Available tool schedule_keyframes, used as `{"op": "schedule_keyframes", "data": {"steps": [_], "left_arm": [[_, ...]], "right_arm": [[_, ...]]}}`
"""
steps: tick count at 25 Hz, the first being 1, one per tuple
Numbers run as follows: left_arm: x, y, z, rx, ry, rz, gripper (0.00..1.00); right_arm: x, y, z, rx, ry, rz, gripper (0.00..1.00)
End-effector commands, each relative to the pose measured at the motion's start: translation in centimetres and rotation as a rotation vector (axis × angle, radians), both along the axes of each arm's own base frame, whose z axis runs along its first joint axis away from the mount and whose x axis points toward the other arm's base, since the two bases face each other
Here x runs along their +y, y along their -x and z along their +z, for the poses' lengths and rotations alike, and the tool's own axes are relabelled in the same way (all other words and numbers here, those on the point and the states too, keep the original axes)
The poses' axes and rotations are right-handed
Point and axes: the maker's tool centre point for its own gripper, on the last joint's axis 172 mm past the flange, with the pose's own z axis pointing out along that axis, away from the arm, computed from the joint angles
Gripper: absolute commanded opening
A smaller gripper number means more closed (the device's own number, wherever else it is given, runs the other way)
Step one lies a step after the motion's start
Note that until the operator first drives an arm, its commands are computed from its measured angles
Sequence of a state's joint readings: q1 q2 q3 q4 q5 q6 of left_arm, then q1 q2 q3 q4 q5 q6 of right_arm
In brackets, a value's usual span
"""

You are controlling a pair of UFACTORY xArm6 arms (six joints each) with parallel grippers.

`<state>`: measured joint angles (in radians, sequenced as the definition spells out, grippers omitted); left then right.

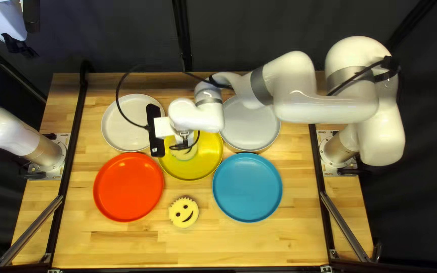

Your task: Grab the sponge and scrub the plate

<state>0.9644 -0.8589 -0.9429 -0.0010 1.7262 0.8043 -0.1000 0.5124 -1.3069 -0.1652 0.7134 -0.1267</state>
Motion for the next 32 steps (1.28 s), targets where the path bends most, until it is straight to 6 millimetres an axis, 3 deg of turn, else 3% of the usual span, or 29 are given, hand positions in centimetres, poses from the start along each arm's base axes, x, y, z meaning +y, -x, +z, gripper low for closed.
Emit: {"op": "schedule_keyframes", "data": {"steps": [1, 7, 12, 18, 23, 27, 32], "left_arm": [[0.0, 0.0, 0.0, 0.0, 0.0, 0.0, 1.0], [0.0, 0.0, 0.0, 0.0, 0.0, 0.0, 1.0], [0.0, 0.0, 0.0, 0.0, 0.0, 0.0, 1.0], [0.0, 0.0, 0.0, 0.0, 0.0, 0.0, 1.0], [0.0, 0.0, 0.0, 0.0, 0.0, 0.0, 1.0], [0.0, 0.0, 0.0, 0.0, 0.0, 0.0, 1.0], [0.0, 0.0, 0.0, 0.0, 0.0, 0.0, 1.0]], "right_arm": [[-1.3, -0.2, 0.3, 0.01, -0.005, -0.015, 0.0], [-0.2, -0.9, 0.0, 0.011, -0.006, -0.008, 0.0], [2.0, -1.6, 0.5, 0.003, 0.0, 0.013, 0.0], [6.2, -2.0, 1.0, -0.01, 0.016, 0.052, 0.0], [7.3, -1.6, 1.6, -0.02, 0.027, 0.067, 0.0], [6.4, -1.7, 1.2, -0.017, 0.028, 0.068, 0.0], [2.9, -1.9, 0.0, -0.004, 0.009, 0.048, 0.0]]}}
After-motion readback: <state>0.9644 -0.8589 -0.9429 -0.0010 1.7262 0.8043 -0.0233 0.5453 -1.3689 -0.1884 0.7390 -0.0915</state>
